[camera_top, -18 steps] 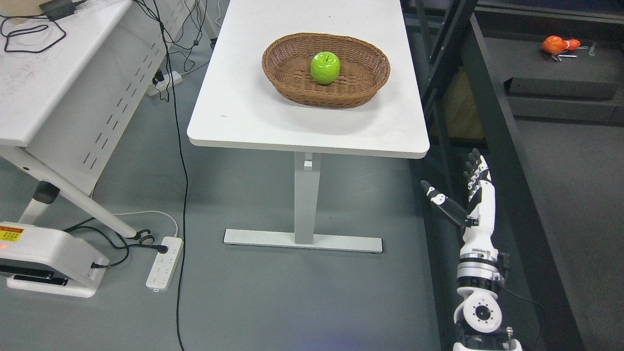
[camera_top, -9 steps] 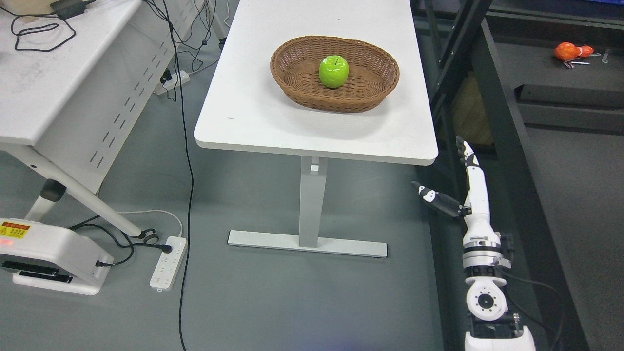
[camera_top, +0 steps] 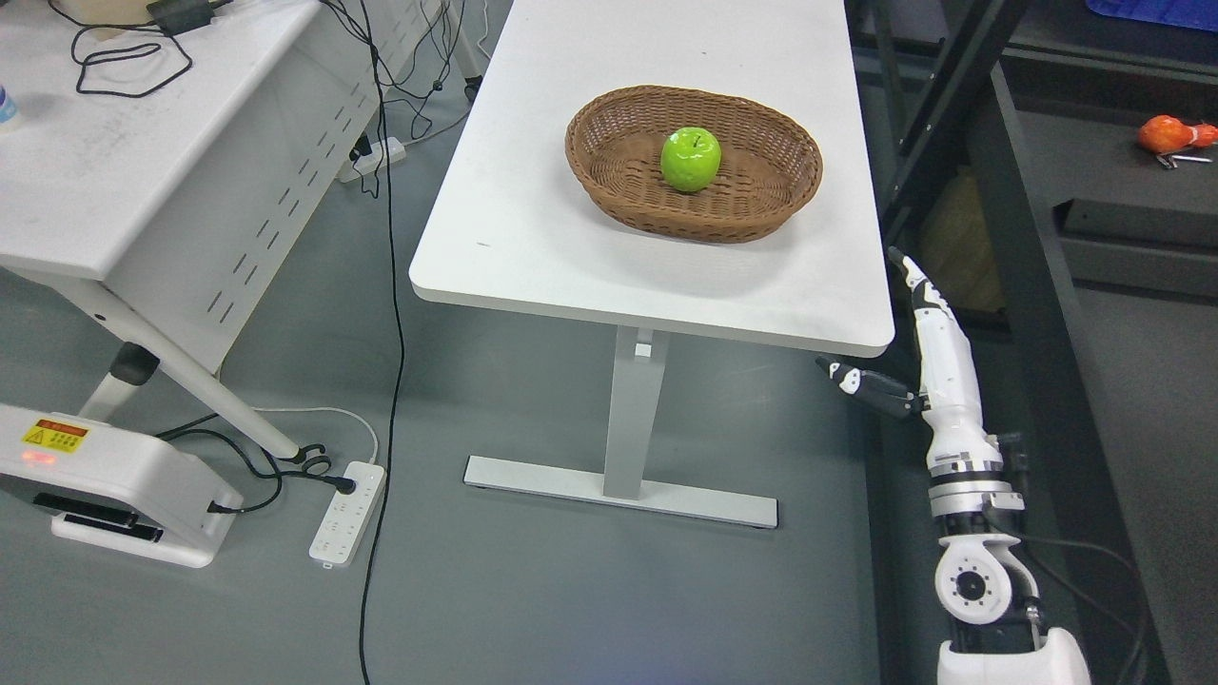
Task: Place green apple on left shelf middle layer
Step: 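Reach the right hand into the basket toward the green apple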
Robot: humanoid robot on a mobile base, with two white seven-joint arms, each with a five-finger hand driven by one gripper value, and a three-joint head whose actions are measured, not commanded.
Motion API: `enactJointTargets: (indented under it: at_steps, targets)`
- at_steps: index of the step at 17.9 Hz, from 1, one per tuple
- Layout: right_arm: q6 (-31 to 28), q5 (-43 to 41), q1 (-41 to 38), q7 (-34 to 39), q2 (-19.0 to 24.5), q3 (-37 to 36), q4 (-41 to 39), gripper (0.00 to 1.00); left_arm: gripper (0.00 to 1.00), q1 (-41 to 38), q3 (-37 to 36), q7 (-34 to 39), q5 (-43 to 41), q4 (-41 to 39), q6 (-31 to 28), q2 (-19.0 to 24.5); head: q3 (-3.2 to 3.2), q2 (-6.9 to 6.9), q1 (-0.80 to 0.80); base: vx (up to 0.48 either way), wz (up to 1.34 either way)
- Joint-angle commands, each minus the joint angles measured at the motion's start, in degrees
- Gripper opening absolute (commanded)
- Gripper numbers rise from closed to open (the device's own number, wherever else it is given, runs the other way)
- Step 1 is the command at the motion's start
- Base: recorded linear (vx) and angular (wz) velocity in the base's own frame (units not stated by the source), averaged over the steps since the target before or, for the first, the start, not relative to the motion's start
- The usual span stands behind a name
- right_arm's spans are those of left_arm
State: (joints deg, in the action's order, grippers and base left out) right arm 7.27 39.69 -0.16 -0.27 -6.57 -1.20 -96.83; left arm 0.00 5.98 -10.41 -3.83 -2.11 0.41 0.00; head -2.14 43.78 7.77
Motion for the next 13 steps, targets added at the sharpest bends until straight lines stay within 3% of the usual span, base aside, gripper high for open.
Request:
enactJointTargets:
  at_steps: [1,13]
  targets:
    - [-3.0,11.8,1.5,0.9,-1.2,4.3,-0.6,0.99,1.0,1.2,0.0,0.0,0.0,0.0,0.0,1.0,0.0,0.0,0.0,0.081,0.18]
    - [-2.6,8.8,9.3,0.9,0.3,3.1,-1.0,0.98,1.0,1.2,0.0,0.0,0.1,0.0,0.0,1.0,0.0,0.0,0.0,0.117,0.16]
